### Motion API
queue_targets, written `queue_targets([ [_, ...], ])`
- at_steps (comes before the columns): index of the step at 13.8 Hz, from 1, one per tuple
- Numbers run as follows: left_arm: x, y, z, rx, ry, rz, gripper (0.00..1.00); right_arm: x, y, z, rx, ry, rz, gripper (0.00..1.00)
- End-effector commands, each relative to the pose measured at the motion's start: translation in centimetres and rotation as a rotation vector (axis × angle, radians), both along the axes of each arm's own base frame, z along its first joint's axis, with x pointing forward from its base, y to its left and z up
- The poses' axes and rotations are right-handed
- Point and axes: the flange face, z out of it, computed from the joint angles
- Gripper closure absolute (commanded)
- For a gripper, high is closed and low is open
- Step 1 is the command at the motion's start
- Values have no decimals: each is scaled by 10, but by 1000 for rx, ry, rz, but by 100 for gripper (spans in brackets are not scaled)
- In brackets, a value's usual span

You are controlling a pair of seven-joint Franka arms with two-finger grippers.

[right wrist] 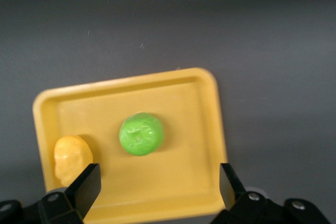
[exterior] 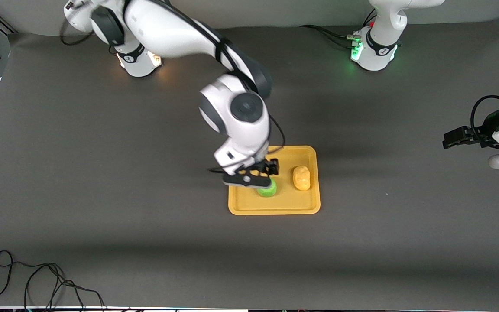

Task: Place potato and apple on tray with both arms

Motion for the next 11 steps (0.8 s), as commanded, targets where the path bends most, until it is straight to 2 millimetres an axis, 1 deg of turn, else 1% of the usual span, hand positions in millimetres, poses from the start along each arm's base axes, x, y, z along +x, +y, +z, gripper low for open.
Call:
queue_targets([
  [1,-1,-1,16,-3,-13,-13,0,7,-68,64,-51,50,24,0],
  [3,1,-2,23,-4,-33,-14,0,10,-135,101,-104,80,102,0],
  [5,1,-3,25,-5,-41,-15,0,-2,-198,129,-82,108,146,0],
  [7,2,-4,22,-7,-38,-17,0,-13,-256,155,-56,115,179,0],
  [9,2,-5,23,-13,-38,-16,0,-15,-343,167,-16,119,200,0],
  [11,5,-6,35,-9,-54,2,0,-24,-416,168,15,101,224,0],
])
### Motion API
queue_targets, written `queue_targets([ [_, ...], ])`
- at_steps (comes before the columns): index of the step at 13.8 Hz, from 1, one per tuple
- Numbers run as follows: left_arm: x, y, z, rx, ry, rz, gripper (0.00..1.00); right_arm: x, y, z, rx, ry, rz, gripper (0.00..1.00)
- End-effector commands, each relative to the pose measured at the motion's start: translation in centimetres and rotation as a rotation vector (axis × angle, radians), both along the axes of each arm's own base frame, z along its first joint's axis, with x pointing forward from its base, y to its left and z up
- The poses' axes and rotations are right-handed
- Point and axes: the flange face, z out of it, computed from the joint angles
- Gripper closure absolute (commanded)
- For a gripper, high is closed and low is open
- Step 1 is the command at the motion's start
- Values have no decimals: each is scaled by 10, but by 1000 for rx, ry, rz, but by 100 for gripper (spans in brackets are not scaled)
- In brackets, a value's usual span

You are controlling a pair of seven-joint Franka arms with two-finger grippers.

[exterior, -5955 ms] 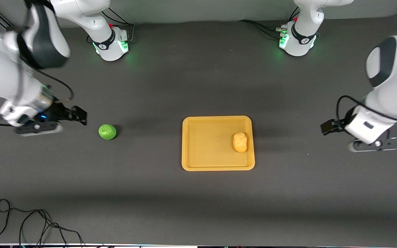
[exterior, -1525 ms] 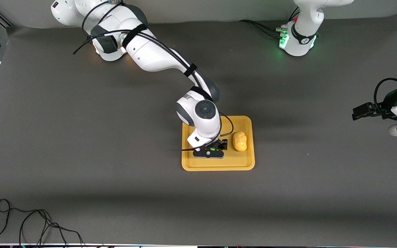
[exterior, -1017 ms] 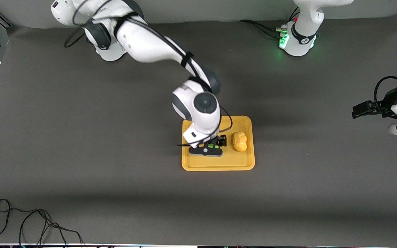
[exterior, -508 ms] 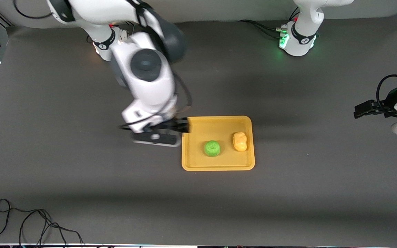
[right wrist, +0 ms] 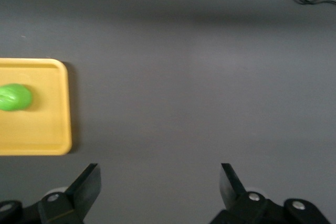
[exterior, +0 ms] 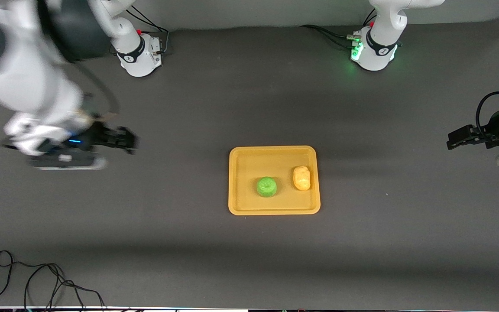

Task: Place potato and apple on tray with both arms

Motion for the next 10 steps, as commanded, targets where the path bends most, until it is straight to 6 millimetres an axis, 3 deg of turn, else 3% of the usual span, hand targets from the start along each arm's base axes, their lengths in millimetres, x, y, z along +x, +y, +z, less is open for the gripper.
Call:
queue_targets([
  [1,3,-4,16,-6,-15,3,0,-29,-95,-9,62,-5,42,0],
  [3,3,-3,15,-8,-14,-15,0,-33,-139,-7,62,-4,44,0],
  [5,8,-5,6,-7,-2,-17,0,-33,-161,-5,32,-9,30,0],
  [8,7,-7,4,-8,14,-20,0,-31,-167,3,19,-19,21,0],
  [10,7,-5,13,-23,4,-10,0,-29,-166,2,19,-15,24,0],
])
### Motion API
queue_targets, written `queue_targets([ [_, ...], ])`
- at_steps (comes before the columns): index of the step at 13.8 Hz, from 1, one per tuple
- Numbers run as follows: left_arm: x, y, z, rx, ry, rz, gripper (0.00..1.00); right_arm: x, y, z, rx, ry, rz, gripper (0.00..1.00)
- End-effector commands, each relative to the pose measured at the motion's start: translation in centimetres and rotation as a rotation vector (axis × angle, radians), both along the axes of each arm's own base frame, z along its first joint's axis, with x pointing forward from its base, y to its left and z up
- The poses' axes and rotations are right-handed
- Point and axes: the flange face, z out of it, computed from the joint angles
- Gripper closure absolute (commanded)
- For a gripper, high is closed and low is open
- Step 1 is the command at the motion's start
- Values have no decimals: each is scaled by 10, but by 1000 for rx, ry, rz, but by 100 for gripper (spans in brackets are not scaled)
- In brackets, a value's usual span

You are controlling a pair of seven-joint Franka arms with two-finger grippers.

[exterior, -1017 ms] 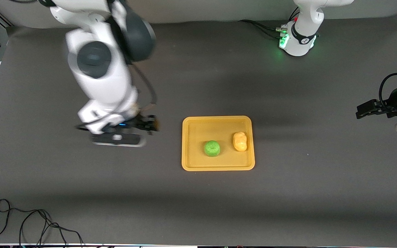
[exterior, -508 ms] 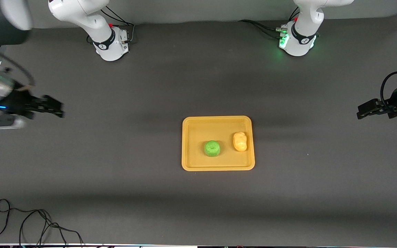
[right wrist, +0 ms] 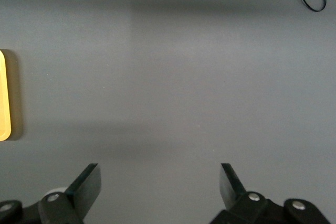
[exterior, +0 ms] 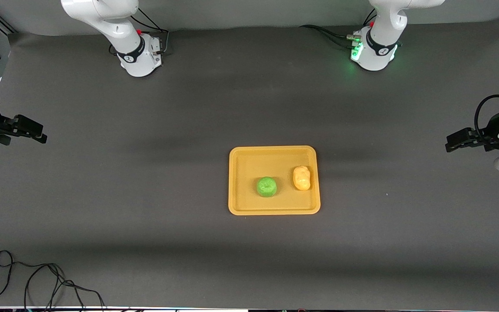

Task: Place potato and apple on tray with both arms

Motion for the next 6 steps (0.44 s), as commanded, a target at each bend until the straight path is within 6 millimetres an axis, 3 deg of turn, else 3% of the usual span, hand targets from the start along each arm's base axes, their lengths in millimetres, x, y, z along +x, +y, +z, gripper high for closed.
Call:
queue_targets([
  [1,0,1,16,-38,-1,3,0,0,0,5,-15,-9,11,0],
  [5,-5,-3,13,-44,44,-7,0,-4,0,1,-12,26,2,0],
  [6,-4,-3,22,-45,27,8,0,-4,-1,1,-12,26,-2,0],
])
